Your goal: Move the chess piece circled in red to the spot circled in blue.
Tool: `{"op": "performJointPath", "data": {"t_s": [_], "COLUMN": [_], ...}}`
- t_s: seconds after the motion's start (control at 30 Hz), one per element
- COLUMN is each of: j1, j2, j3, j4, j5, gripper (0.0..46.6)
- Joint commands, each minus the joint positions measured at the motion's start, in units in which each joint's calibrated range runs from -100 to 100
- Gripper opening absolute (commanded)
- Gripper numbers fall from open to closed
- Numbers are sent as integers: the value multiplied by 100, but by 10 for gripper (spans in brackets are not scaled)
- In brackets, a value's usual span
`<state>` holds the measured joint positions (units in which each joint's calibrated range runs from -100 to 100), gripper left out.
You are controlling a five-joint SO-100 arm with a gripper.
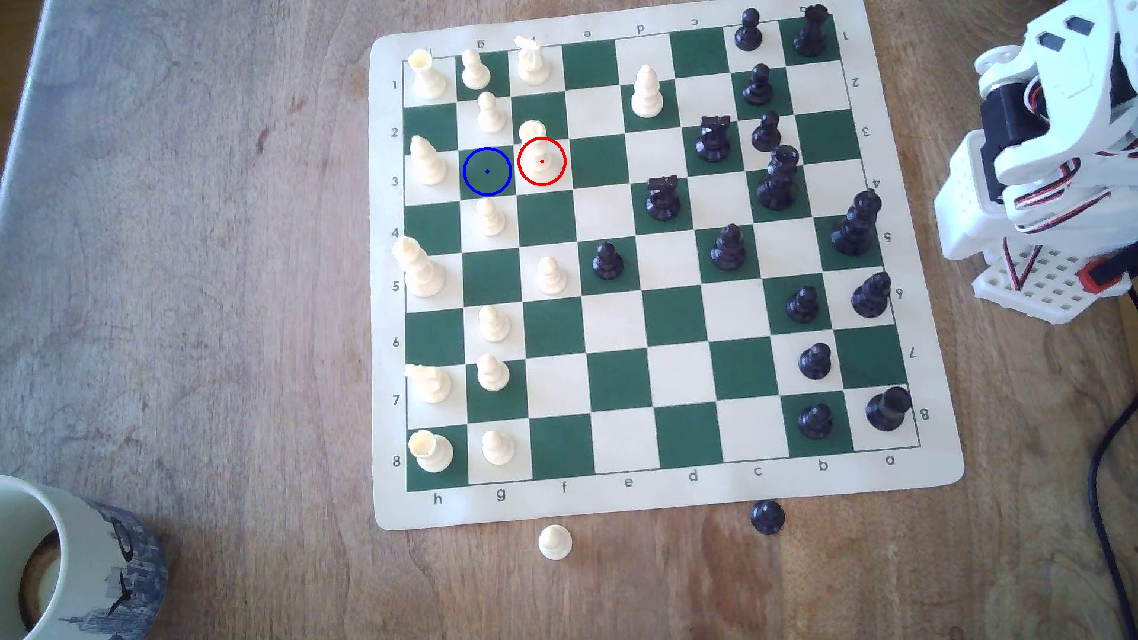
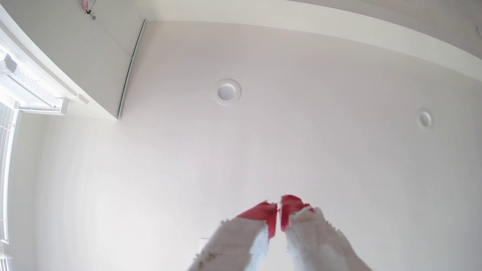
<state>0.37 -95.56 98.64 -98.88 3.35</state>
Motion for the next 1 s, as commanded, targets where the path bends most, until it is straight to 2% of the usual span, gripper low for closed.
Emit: {"op": "performJointPath", "data": {"t_s": [0.0,0.27,0.53,0.63,0.67,0.8,0.9,0.97], "j1": [-119,-17,358,601,655,953,1109,1132], "j2": [-28,-28,-20,-20,-3,430,1025,1339], "j3": [126,117,-381,-952,-1107,-1388,-2367,-2684], "j4": [298,2665,6236,7841,8422,9618,11608,12059], "j5": [10,10,-20,-34,-107,-107,-112,-112], "gripper": [2,2,2,2,2,2,2,2]}}
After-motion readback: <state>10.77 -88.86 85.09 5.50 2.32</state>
